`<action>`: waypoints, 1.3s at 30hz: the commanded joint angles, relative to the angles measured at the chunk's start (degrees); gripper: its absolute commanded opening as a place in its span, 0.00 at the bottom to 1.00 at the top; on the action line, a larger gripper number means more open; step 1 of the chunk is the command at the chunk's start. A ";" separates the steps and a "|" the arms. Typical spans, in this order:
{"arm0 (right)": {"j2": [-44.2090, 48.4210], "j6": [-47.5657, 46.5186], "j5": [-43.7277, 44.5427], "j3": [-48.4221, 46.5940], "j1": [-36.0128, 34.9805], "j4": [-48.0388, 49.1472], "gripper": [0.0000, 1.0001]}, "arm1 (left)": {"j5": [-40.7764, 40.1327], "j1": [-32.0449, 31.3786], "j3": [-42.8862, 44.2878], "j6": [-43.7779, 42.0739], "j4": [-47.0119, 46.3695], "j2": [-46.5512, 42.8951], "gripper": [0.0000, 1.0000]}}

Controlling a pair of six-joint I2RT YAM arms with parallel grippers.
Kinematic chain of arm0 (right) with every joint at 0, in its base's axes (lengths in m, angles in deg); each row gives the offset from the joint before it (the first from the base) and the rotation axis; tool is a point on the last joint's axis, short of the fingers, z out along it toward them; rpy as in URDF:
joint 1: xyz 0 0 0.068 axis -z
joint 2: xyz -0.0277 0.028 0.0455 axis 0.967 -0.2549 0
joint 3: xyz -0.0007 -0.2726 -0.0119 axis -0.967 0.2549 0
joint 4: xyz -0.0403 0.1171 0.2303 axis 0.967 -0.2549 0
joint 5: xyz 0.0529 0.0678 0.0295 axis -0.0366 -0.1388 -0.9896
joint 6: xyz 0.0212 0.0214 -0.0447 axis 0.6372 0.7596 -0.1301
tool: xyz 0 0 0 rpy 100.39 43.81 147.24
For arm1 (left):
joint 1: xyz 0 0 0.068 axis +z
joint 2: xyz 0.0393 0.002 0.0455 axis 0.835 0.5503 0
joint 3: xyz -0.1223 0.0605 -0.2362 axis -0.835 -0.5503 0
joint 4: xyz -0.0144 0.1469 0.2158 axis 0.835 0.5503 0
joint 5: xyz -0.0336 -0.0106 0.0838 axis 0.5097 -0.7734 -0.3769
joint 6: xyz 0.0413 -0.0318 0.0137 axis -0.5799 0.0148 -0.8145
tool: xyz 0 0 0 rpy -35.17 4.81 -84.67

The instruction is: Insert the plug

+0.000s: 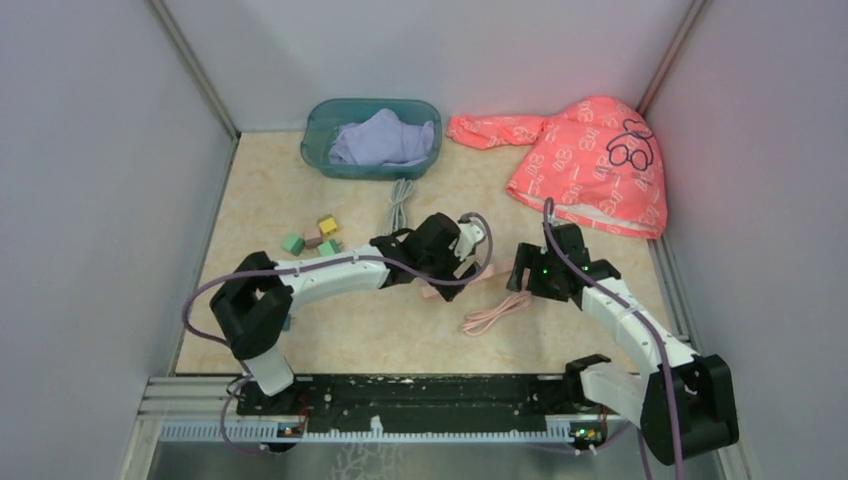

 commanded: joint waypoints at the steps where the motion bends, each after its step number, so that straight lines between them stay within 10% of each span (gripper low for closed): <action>1: -0.42 1.91 -1.49 -1.09 -0.42 -0.49 0.78 | -3.86 -1.85 2.42 -4.32 2.85 3.29 0.96; 15: -1.39 6.89 -3.32 1.61 -3.41 -0.56 0.71 | -7.36 -1.99 4.57 -4.91 5.86 9.91 0.73; 21: -2.48 11.85 -1.87 2.99 -9.02 2.10 0.67 | -9.21 -1.95 2.04 -3.42 4.95 8.32 0.38; 34: -15.54 11.94 1.79 0.80 -10.71 12.77 0.64 | -13.27 -1.86 -2.41 -3.94 3.12 3.09 0.06; 39: -19.63 8.32 8.93 -4.21 -9.35 12.53 0.44 | -15.39 -1.86 -5.25 -5.69 2.88 -2.85 0.00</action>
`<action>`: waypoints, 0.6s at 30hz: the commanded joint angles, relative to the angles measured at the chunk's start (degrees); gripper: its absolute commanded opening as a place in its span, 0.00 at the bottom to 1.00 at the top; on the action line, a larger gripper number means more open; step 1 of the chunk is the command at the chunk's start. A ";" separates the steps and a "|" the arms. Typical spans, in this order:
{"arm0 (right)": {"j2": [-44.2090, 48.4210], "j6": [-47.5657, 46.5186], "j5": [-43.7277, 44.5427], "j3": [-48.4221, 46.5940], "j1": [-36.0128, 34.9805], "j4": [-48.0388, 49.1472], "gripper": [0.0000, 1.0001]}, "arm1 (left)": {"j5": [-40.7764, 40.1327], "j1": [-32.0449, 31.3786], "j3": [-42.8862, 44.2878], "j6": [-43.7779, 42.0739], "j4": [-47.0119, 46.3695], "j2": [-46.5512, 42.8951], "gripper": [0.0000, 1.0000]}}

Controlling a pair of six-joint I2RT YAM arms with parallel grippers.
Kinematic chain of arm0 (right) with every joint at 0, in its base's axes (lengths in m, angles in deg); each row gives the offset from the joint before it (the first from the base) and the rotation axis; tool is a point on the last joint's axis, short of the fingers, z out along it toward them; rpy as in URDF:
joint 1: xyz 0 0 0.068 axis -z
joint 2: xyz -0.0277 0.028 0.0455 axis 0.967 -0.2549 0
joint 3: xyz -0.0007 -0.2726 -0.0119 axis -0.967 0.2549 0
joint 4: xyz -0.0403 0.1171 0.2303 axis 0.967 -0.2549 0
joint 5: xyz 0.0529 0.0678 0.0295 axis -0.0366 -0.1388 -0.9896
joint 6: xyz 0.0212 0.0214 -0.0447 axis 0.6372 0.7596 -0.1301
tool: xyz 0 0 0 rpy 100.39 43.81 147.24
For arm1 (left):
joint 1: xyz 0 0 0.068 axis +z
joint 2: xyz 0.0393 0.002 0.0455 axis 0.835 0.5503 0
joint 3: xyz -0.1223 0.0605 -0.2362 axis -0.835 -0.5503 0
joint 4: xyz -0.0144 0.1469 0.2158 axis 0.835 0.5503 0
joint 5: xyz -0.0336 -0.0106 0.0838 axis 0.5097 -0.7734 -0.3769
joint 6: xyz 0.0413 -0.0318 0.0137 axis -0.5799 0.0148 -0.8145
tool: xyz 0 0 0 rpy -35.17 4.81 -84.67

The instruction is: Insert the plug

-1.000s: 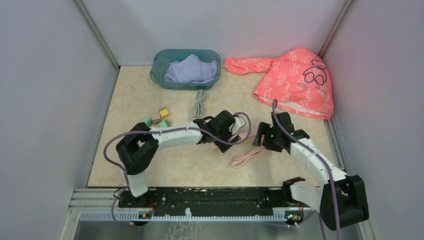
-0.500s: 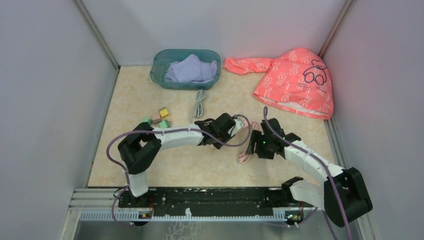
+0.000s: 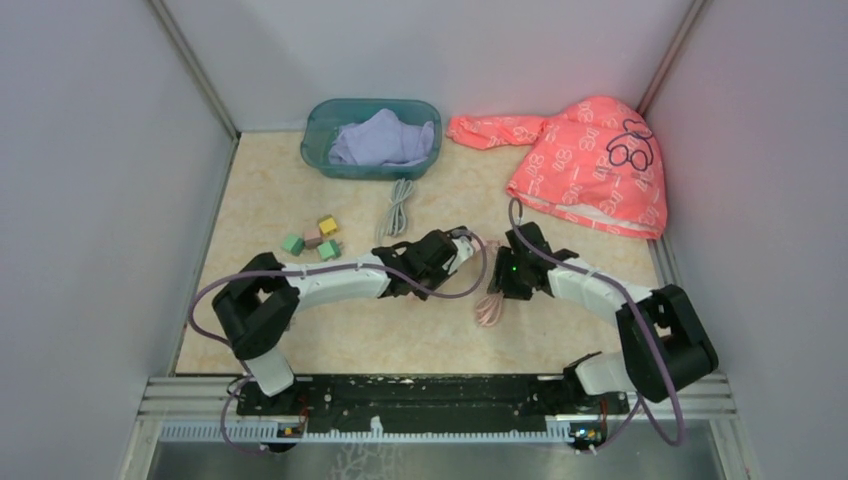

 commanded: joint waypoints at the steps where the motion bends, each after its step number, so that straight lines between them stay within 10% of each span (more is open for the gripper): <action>1: -4.11 -4.32 9.15 -4.57 1.99 1.86 0.37 | -2.96 -0.03 -1.98 -2.42 -0.41 -7.56 0.00; 7: -6.67 -7.90 15.81 -12.20 9.43 3.39 0.14 | -3.88 -0.05 -3.88 -5.40 -2.17 -13.57 0.00; 18: -17.86 -17.87 25.43 -28.18 14.67 12.46 0.13 | -0.94 -1.56 -10.55 -9.98 -11.89 -20.89 0.00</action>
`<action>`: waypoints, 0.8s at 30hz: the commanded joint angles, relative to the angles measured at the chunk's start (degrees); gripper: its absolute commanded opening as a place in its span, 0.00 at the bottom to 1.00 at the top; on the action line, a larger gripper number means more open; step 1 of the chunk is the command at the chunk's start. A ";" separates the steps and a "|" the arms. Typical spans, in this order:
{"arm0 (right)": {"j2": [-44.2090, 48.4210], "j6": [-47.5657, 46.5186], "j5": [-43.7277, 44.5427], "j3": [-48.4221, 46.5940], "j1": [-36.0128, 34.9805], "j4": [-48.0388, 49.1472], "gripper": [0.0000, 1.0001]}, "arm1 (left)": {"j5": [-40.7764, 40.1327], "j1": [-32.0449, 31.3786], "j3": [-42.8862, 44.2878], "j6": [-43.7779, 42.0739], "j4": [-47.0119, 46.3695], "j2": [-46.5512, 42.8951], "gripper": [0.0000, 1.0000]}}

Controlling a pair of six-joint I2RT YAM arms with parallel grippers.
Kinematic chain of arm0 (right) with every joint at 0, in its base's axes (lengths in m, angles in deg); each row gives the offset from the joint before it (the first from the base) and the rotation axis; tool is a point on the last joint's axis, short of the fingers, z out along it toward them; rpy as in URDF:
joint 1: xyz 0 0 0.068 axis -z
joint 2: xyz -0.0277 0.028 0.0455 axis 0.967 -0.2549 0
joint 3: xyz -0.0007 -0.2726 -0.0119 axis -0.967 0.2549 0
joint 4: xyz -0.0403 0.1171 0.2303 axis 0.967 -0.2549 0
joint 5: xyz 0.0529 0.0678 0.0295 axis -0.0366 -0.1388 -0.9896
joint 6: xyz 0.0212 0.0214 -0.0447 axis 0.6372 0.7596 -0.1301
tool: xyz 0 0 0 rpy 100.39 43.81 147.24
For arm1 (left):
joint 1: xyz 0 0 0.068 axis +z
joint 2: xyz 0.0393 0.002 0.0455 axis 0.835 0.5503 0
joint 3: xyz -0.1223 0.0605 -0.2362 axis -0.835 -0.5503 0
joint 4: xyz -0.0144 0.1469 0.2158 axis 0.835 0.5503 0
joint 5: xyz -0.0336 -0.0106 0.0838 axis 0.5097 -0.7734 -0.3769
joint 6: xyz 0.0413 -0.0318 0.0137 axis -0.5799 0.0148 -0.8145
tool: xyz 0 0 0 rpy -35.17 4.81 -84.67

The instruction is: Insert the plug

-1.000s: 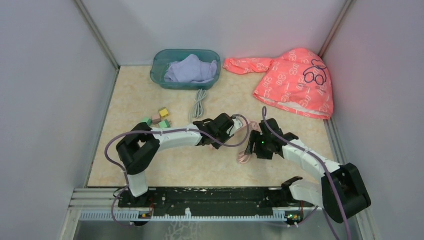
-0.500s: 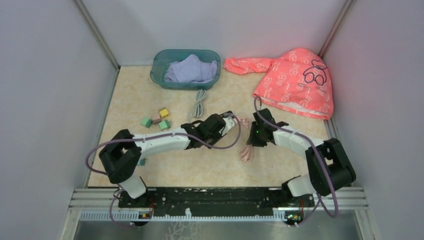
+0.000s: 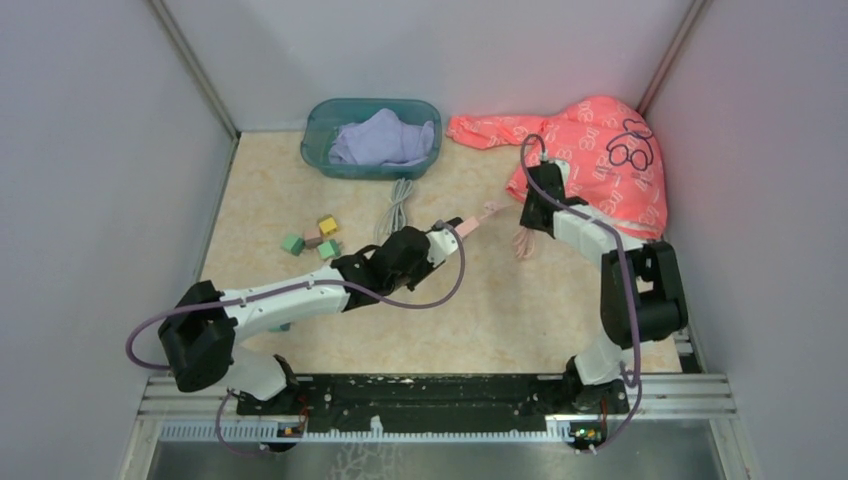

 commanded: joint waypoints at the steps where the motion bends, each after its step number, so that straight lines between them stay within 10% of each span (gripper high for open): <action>1: -5.53 -4.93 6.12 -8.67 2.55 10.15 0.12 | 2.36 -2.01 -3.25 -3.68 -6.11 -3.76 0.00; 14: -8.31 -6.99 -3.25 -10.16 2.54 12.01 0.52 | -4.32 -7.75 -4.77 -6.39 -12.88 6.60 0.00; 24: 1.29 2.36 -22.47 -3.53 1.73 6.90 0.58 | -10.12 -10.19 -5.64 -8.91 -17.05 12.75 0.00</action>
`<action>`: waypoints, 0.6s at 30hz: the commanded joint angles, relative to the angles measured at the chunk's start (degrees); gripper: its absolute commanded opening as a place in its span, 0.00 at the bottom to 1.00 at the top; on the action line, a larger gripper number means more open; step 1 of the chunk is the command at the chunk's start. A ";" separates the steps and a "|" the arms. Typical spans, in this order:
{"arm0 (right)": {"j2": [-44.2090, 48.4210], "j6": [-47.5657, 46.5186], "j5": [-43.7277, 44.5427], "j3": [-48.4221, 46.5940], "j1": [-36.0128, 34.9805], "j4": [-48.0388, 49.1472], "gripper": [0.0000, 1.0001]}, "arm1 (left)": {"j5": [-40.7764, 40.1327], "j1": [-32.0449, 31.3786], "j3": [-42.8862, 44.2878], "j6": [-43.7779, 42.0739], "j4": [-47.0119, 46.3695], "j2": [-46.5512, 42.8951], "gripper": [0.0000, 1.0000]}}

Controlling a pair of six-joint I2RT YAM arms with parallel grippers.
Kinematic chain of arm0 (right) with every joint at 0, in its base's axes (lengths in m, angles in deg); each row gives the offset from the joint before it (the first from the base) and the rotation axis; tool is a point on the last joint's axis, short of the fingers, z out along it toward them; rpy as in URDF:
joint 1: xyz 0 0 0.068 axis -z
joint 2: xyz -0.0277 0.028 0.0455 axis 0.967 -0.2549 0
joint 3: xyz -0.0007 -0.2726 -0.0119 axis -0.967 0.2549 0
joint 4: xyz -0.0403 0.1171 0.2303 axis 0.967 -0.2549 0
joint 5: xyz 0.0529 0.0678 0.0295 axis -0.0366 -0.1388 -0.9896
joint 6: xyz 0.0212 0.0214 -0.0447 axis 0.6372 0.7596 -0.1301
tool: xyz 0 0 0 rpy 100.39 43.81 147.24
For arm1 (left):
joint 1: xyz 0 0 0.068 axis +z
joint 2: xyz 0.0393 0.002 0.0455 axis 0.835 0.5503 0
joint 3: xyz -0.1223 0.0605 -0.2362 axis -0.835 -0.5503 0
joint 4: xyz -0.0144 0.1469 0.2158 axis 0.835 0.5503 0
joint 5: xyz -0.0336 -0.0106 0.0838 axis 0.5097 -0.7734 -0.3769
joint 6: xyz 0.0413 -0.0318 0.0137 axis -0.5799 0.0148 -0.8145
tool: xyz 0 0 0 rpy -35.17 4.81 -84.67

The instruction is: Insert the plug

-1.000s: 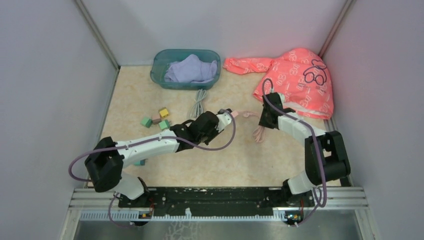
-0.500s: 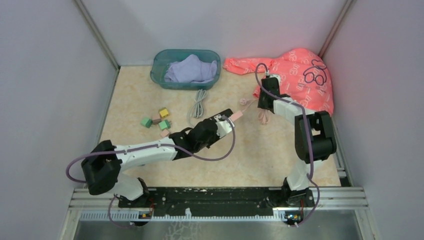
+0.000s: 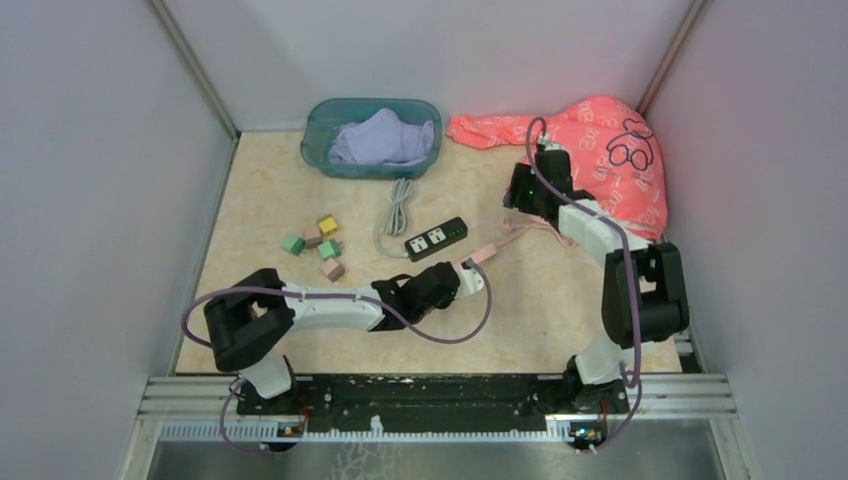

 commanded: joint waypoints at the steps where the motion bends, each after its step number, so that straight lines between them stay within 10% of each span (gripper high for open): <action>1: 6.04 7.25 -10.67 3.33 -1.15 -1.43 0.59 | -2.88 -1.79 -0.76 -3.01 -3.87 2.41 0.00; 18: 16.56 23.78 -9.77 21.03 -8.02 1.22 0.72 | -6.14 -3.61 -1.10 -6.23 -5.06 6.66 0.00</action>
